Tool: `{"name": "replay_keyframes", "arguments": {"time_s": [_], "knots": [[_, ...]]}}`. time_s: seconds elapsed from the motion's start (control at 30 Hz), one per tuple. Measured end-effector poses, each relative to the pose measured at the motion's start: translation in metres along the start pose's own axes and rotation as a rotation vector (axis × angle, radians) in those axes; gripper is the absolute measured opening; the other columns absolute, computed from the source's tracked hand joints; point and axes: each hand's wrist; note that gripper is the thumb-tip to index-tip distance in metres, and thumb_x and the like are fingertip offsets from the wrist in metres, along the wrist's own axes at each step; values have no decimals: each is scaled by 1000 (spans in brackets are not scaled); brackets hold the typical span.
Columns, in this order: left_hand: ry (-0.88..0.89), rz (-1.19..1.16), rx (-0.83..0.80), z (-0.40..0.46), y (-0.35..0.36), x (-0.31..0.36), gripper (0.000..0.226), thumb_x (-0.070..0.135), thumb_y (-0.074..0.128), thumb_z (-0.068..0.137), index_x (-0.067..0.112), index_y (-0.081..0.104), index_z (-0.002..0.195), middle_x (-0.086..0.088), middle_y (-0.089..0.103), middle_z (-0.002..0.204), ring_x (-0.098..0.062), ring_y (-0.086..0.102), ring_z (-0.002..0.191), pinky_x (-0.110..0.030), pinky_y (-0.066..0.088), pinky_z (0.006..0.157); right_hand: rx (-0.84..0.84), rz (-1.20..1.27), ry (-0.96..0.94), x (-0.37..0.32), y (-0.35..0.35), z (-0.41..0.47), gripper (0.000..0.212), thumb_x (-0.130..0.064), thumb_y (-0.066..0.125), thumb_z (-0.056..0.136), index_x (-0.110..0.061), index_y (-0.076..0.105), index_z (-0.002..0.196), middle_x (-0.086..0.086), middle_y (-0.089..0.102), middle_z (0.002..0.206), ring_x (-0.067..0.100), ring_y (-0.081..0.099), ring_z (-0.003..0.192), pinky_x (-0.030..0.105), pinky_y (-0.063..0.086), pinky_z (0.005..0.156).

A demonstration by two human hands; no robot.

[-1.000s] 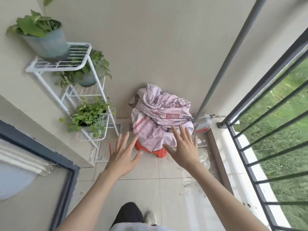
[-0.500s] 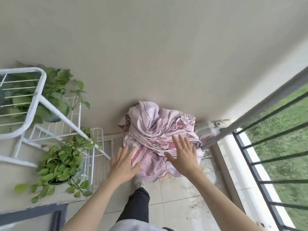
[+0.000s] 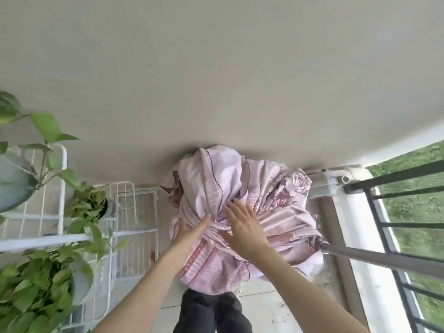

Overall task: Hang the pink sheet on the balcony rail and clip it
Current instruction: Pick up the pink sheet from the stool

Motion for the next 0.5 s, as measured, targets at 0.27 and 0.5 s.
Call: {"name": "replay_keyframes", "arguments": {"time_s": [0.27, 0.5], "knots": [[-51, -398, 65, 36, 27, 34, 56, 35, 76, 72, -2, 59, 109, -15, 66, 96, -27, 64, 90, -36, 51, 85, 85, 10, 107, 17, 35, 13, 80, -65, 59, 70, -13, 50, 129, 2, 57, 131, 22, 51, 124, 57, 30, 104], [103, -206, 149, 20, 42, 58, 52, 40, 75, 68, 2, 60, 100, -14, 68, 97, -27, 65, 88, -37, 53, 79, 150, 8, 222, 34, 11, 16, 61, -52, 80, 49, -9, 61, 88, 2, 68, 81, 23, 68, 85, 61, 45, 90]]}}
Point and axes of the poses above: each hand's wrist, its own z-axis towards the middle knuckle, its own y-axis out of the palm, x = y × z
